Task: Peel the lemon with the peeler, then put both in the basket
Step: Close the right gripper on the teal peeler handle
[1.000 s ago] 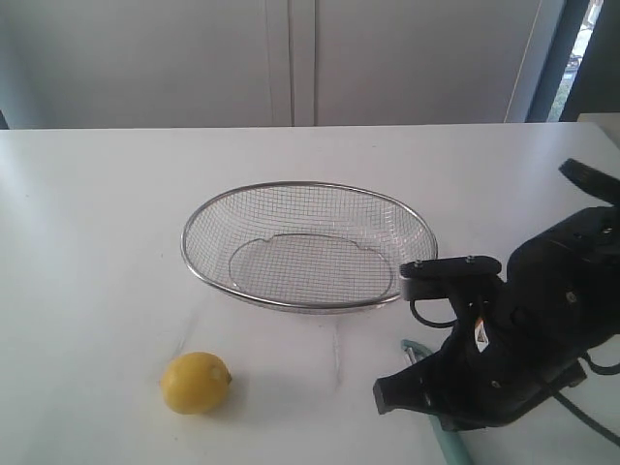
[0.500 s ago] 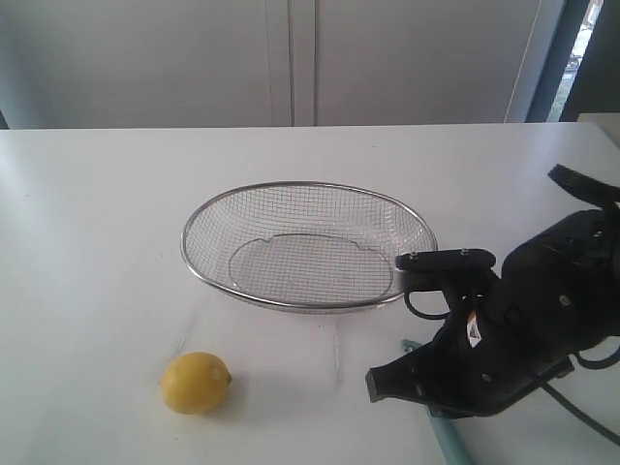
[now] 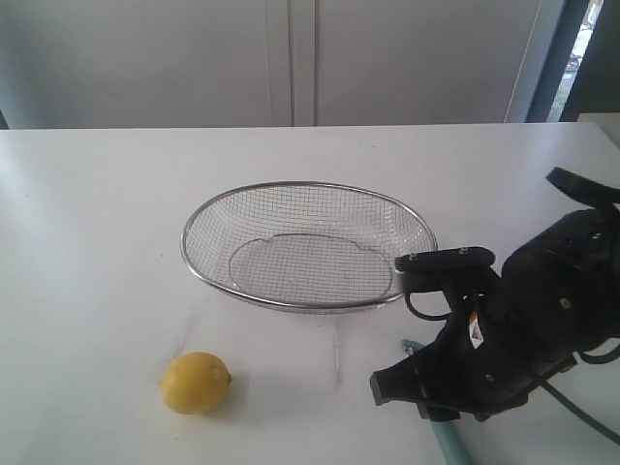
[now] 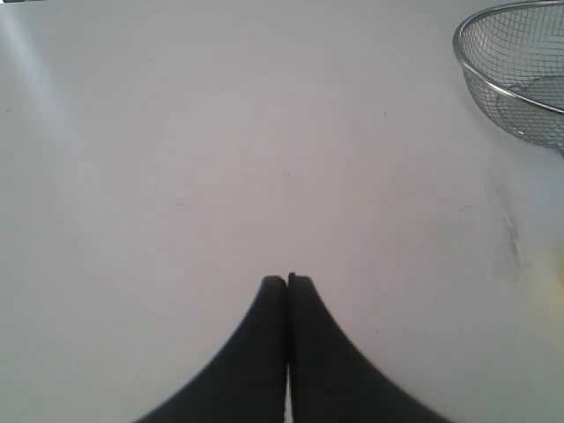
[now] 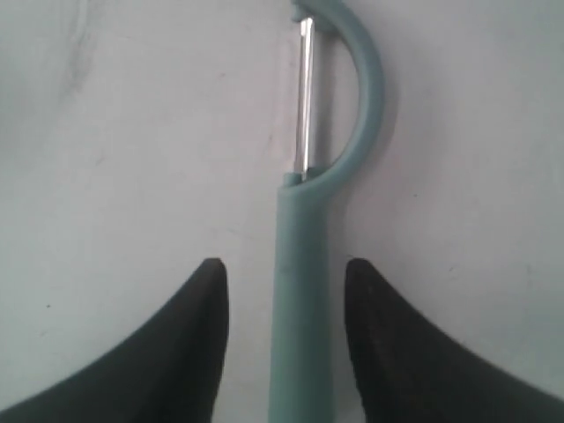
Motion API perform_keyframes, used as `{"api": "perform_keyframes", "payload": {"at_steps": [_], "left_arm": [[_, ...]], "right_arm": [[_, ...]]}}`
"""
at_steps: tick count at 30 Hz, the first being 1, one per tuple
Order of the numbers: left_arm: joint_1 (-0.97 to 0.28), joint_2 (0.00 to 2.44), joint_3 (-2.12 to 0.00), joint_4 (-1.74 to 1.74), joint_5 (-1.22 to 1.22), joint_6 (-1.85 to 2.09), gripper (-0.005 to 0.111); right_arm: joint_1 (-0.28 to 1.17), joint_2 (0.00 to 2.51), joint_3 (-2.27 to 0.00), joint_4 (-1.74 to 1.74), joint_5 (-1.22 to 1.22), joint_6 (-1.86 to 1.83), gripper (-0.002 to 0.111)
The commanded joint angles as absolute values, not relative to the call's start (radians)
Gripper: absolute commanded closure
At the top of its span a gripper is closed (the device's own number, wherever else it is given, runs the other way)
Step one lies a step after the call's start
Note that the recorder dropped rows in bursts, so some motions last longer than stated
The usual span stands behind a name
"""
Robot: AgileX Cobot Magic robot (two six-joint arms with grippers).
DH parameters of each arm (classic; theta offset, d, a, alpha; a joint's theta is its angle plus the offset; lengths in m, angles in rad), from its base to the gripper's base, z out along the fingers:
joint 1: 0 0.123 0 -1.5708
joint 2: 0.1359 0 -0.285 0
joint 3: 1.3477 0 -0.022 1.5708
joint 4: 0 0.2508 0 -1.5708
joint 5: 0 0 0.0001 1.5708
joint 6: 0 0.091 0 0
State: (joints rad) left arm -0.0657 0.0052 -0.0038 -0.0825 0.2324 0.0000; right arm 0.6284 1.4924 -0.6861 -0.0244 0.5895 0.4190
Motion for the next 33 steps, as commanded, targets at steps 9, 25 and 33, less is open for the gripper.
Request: {"api": "perform_keyframes", "payload": {"at_steps": [9, 25, 33], "left_arm": [[-0.062, 0.000, 0.000, -0.089, 0.233, 0.000, 0.107], [-0.062, 0.000, 0.000, -0.089, 0.233, 0.000, 0.107], [-0.062, 0.000, 0.000, -0.089, 0.233, 0.000, 0.107]], "right_arm": [[0.630, 1.545, -0.685, -0.049, 0.604, 0.423, 0.066], [0.630, 1.598, -0.685, -0.049, 0.575, 0.423, 0.068], [0.630, 1.598, -0.685, -0.044, 0.573, 0.423, 0.068]]}}
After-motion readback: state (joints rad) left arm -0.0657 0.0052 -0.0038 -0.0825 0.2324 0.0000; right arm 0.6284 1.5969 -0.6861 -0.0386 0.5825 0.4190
